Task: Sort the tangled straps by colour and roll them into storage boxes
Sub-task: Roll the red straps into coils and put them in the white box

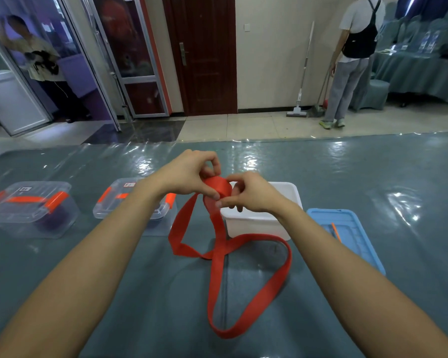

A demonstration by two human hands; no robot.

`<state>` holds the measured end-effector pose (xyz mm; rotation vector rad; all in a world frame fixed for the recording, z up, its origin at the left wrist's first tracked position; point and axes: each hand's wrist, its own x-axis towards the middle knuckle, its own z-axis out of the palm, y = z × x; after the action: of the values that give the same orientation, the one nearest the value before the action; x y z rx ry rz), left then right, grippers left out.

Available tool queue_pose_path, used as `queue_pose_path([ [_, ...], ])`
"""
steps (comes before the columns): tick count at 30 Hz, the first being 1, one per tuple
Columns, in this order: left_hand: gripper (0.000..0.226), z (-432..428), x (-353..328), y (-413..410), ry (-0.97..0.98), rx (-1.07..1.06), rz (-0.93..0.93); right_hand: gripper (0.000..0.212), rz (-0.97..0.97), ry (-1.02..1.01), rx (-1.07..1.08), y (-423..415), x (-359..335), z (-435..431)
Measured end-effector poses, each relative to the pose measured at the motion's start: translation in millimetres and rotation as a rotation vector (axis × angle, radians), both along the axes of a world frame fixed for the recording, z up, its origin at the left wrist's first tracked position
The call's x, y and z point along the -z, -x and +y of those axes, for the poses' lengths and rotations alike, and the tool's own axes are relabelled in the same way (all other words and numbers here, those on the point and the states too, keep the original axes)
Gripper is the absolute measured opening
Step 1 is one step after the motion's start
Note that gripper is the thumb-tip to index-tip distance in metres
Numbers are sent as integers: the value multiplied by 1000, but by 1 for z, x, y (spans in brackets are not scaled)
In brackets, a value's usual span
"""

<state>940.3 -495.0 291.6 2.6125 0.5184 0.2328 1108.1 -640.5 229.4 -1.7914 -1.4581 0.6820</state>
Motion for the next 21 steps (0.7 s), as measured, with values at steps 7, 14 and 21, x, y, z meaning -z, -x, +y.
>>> queue_pose_path([
  [7,40,9,3,7,174,7,-133,30,127,-122,90,-3,-4,-5],
  [14,47,8,7,5,395,4,-261,32,336,-244,155,-2,-9,-5],
  [21,44,0,9,-3,427,-8,-363,39,518,-301,195,1,-2,-3],
])
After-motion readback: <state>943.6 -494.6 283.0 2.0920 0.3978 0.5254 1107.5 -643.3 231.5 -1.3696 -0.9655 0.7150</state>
